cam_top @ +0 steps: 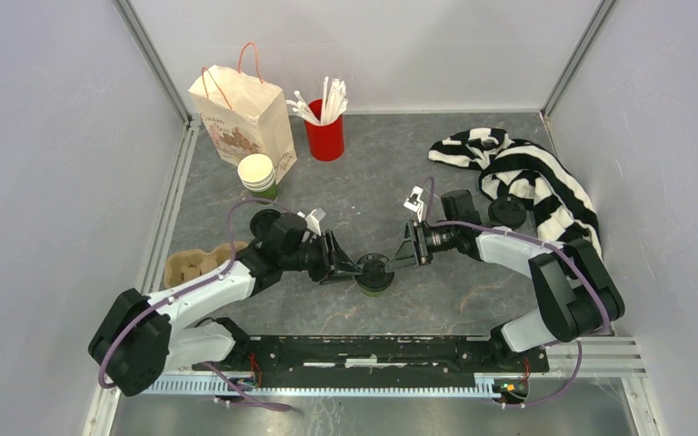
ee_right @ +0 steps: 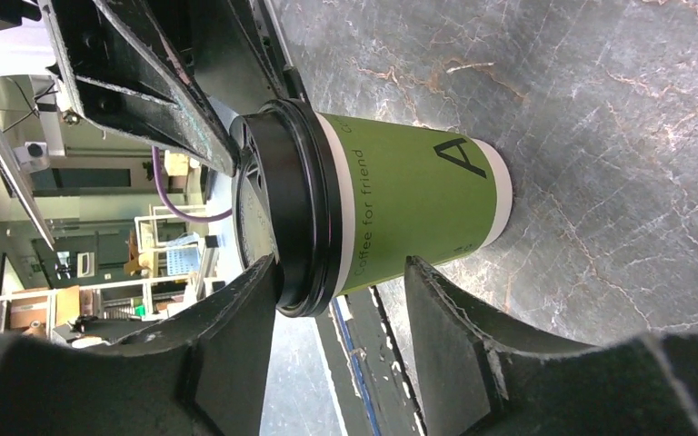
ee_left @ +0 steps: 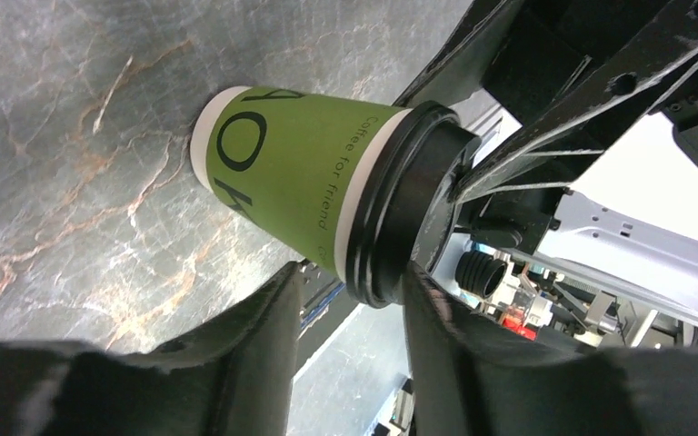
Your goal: Pack the takeout coffee
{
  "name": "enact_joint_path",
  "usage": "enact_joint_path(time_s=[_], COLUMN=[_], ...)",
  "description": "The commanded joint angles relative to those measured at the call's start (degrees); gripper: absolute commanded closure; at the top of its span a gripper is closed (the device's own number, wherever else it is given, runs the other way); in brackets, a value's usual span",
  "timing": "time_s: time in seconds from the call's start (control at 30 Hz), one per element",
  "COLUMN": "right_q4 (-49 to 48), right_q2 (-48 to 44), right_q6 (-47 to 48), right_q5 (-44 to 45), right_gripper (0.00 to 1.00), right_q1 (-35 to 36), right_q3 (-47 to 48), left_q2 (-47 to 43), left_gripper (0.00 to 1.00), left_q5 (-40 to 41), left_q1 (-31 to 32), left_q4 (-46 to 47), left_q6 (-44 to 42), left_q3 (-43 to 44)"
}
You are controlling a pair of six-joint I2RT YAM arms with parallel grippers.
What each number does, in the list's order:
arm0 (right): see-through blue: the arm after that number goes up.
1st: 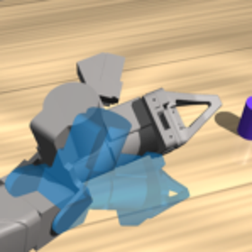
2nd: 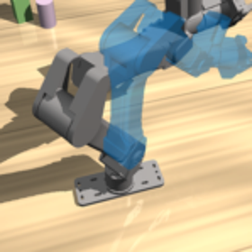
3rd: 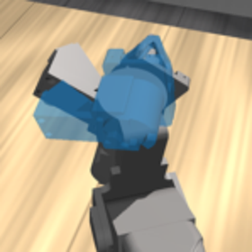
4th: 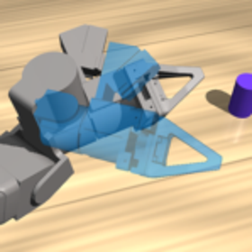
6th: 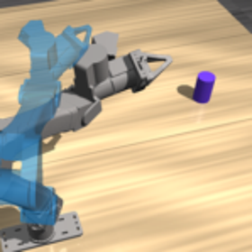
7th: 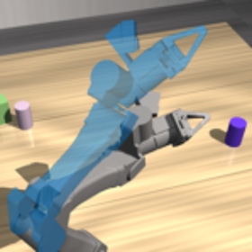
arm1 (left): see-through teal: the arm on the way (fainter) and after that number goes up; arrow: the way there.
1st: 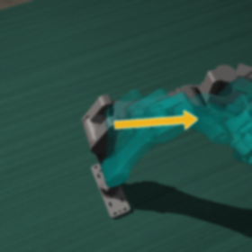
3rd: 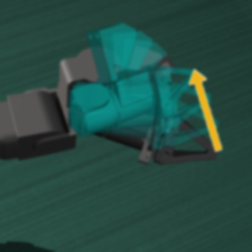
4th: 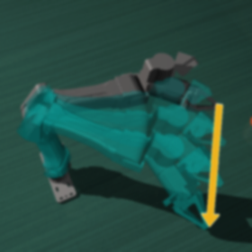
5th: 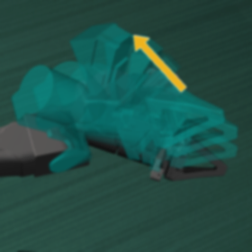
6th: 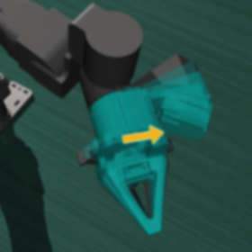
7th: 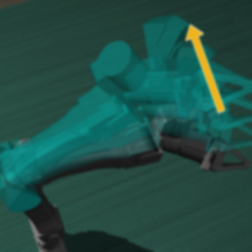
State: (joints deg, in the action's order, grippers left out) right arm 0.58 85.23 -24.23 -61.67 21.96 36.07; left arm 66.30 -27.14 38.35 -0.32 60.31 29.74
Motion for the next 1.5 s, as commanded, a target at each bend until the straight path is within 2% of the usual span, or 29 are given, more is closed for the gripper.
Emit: enact_joint_path(time_s=[0.0, 0.07, 0.17, 0.23, 0.37, 0.5, 0.77, 1.27, 1.47], right_q4=[3.1, 4.0, 5.1, 5.2, 5.3, 5.3, 4.9, 3.8, 3.1], right_q2=[-0.4, -1.6, -2.4, -2.4, -2.0, -2.0, -1.6, -0.5, 0.0], right_q6=[4.0, 3.7, 3.7, 3.7, 3.6, 3.6, 3.2, 2.7, 2.1], right_q5=[7.1, 6.8, 6.5, 6.4, 6.3, 6.3, 6.5, 7.0, 7.5], right_gripper=[0.41, 0.4, 0.4, 0.4, 0.4, 0.4, 0.4, 0.4, 0.4], right_q1=[0.0, 0.1, 0.0, 0.1, 0.1, 0.2, 0.2, 0.9, 1.3], right_q3=[-2.1, -1.0, -0.1, 0.3, 0.7, 0.8, 0.8, 0.6, 0.5], left_q2=[-3.1, -5.9, -10.0, -11.5, -10.2, -6.8, -3.7, -1.3, 0.0], left_gripper=[0.42, 0.3, 0.24, 0.26, 0.5, 0.58, 0.59, 0.48, 0.48], left_q5=[1.8, 2.0, 4.0, 5.0, 3.6, 1.0, -1.3, -1.7, 2.2], left_q1=[0.0, 0.0, -0.2, -0.3, -0.3, -0.3, 0.2, 0.7, 1.4], left_q4=[-9.0, -9.1, -9.3, -9.1, -7.5, -7.5, -5.6, -6.8, -13.0], left_q6=[-2.9, -0.7, 2.9, 4.7, 5.4, 3.8, 3.1, -0.2, -5.0], left_q3=[1.0, 2.6, 3.3, 2.7, 0.8, 1.1, 0.8, 2.1, 4.9])
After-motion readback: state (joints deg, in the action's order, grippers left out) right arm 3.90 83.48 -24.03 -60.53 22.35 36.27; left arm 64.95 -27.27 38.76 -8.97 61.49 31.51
